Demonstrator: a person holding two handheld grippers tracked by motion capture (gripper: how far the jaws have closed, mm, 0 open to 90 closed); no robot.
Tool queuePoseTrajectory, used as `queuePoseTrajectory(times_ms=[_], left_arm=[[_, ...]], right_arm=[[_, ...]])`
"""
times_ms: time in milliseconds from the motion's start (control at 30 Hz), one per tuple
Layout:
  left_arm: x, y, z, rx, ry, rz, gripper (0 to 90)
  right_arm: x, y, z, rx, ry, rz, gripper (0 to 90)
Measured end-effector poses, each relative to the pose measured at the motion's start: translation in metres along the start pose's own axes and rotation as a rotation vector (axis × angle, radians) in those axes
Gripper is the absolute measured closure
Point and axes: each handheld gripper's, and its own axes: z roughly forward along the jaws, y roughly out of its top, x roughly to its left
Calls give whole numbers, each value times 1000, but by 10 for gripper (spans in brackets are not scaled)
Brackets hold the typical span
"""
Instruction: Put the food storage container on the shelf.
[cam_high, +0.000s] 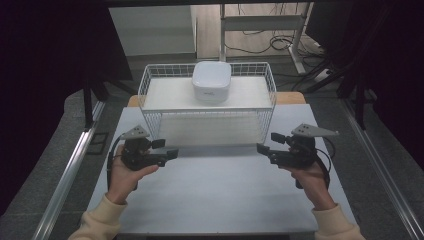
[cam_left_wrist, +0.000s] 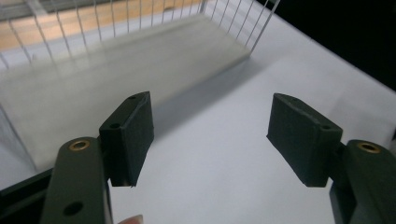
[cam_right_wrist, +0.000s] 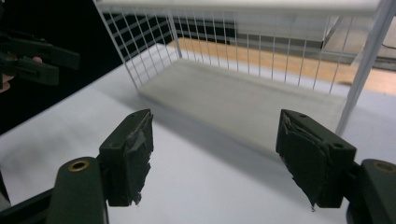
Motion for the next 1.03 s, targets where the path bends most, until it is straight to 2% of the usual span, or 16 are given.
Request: queuePoseTrajectory(times_ms=[33, 100, 267, 300, 333, 367, 433, 500, 567, 833, 967, 1000, 1033], left_arm=[[1, -7, 1, 8, 7, 0, 311], [3, -21, 5, 29, 9, -14, 309], [10, -52, 10, 78, 25, -51, 310], [12, -57, 10, 85, 33, -53, 309], [13, -60, 11, 89, 36, -57, 309], [14, -65, 12, 99, 44, -60, 305], [16, -71, 12, 104, 49, -71, 306], [16, -74, 13, 109, 50, -73, 306], [14, -76, 15, 124, 58, -55, 300], [14, -75, 14, 111, 59, -48, 300], [14, -75, 11, 93, 72, -47, 302], [14, -75, 11, 90, 77, -44, 304], [14, -75, 11, 89, 80, -42, 304]], right_arm=[[0, 0, 0, 0, 0, 0, 276], [2, -13, -2, 10, -2, -4, 275], [2, -51, -7, 53, -13, -2, 272], [1, -67, -8, 73, -26, 4, 269], [1, -67, -8, 73, -26, 4, 269], [-1, -80, -8, 87, -34, 18, 266], [-2, -85, -7, 97, -34, 19, 264], [-5, -94, -6, 117, -57, 11, 264], [-12, -103, -3, 130, -70, 33, 263], [-13, -101, -6, 100, -75, 34, 263], [-11, -102, -5, 98, -86, 5, 237], [-11, -103, -2, 89, -117, -24, 185], [-11, -103, -2, 89, -117, -24, 185]])
